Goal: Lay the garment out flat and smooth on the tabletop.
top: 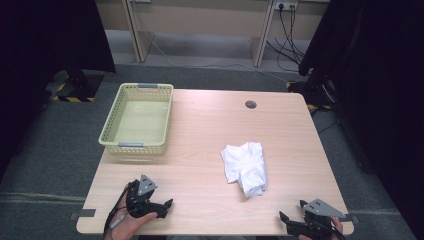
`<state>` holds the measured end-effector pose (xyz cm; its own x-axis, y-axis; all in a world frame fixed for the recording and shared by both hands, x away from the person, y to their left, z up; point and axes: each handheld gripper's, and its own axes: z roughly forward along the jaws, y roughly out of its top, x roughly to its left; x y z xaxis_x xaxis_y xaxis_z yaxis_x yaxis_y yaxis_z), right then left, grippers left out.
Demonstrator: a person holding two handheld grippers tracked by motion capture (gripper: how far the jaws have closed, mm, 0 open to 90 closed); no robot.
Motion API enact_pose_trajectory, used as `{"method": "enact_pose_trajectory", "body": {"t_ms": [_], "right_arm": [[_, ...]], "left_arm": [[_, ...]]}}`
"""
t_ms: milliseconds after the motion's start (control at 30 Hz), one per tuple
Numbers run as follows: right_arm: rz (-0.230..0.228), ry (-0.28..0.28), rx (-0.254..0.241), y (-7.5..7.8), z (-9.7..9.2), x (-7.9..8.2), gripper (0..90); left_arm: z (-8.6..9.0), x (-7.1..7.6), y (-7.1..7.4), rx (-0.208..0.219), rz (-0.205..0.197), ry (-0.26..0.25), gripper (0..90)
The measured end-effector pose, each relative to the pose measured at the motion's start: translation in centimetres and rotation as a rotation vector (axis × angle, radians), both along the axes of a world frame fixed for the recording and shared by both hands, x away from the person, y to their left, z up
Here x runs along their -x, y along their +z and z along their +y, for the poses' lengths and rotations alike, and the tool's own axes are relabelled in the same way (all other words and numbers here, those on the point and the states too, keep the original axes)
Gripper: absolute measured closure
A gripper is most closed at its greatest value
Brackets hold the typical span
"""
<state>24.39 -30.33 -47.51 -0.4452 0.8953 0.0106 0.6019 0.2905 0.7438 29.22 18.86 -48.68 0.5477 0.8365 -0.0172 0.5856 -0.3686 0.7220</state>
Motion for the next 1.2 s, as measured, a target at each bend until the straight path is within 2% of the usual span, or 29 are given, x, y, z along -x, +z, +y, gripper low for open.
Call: {"method": "enact_pose_trajectory", "body": {"t_ms": [167, 467, 633, 933, 1200], "right_arm": [[-0.014, 0.017, -0.017, 0.6, 0.6, -0.4, 16.6], [-0.033, 0.048, -0.006, 1.6, 1.7, -1.5, 16.6], [-0.065, 0.083, 0.004, 3.0, 3.2, -2.2, 16.7], [-0.094, 0.151, 0.012, 4.9, 6.5, -3.9, 18.3], [-0.088, 0.203, -0.015, 5.3, 8.9, -6.1, 22.0]], "left_arm": [[0.0, 0.0, 0.0, 0.0, 0.0, 0.0, 0.0], [0.0, 0.0, 0.0, 0.0, 0.001, 0.0, 0.0], [0.0, 0.0, 0.0, 0.0, 0.0, 0.0, 0.0], [0.0, 0.0, 0.0, -0.001, 0.001, 0.0, 0.0], [0.0, 0.0, 0.0, -0.001, 0.001, -0.001, 0.0]]}}
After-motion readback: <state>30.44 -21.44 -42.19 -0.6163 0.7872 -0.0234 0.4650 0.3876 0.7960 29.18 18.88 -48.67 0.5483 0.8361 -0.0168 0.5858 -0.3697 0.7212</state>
